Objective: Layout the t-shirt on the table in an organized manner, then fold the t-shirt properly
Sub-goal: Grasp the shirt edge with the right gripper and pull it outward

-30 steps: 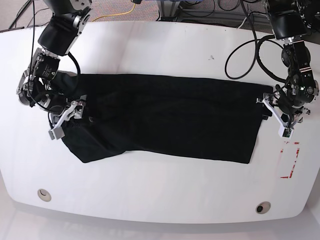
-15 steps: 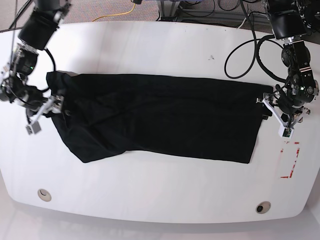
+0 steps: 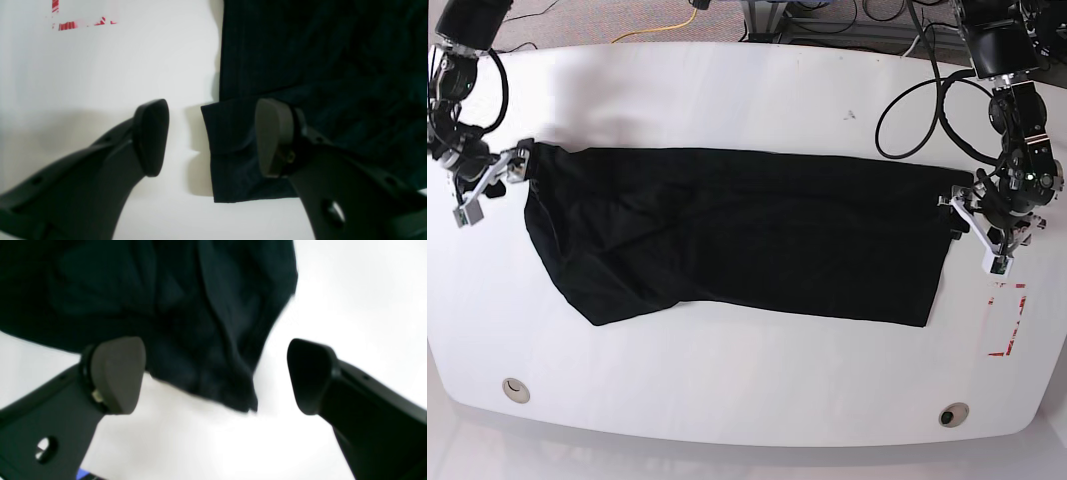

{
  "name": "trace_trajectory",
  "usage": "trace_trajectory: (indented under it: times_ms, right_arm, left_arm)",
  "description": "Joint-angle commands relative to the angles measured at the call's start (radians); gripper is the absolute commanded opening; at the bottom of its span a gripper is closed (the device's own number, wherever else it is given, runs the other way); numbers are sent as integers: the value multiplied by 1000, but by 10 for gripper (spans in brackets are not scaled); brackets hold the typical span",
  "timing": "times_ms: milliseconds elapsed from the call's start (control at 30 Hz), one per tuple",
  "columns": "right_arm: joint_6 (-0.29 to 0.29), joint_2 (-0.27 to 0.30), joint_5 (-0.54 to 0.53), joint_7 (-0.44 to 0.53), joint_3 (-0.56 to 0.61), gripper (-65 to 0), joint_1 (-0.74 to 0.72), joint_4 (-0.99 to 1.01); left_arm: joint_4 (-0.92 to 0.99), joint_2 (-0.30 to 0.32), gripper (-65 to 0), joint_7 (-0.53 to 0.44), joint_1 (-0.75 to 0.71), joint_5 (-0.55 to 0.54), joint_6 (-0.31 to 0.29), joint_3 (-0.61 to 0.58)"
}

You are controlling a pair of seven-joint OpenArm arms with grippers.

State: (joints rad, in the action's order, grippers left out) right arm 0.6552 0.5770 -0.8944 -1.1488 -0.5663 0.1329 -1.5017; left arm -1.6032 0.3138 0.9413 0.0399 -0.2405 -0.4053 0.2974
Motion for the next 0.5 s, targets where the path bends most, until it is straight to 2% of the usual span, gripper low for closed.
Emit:
trace_trajectory:
  times_ms: [0,67,267,400,433,467]
  right_arm:
    - [27,24,-27,30,-5,0,-22,-17]
    - [43,22,-32,30,9,0,-34,-18]
    - [43,-19,-30,30,98,0,-82,-30]
    - [43,-71,-22,30,105,0,-86,-30]
    - [43,-79,-22,30,105,-6,-92,-30]
    - [43,-85,-22,30,107,-52,-98,-30]
  left_arm:
    - [-19,17,-265,-21,18,-7,-1,4]
    - [-19,17,-265,-21,18,-7,-1,4]
    - [-19,17,-265,-21,18,-6,-1,4]
    - [-19,17,-265,-21,18,-6,-1,4]
    - [-19,17,-265,-21,18,-6,-1,4]
    - [-19,17,-265,-21,18,-4,-1,4]
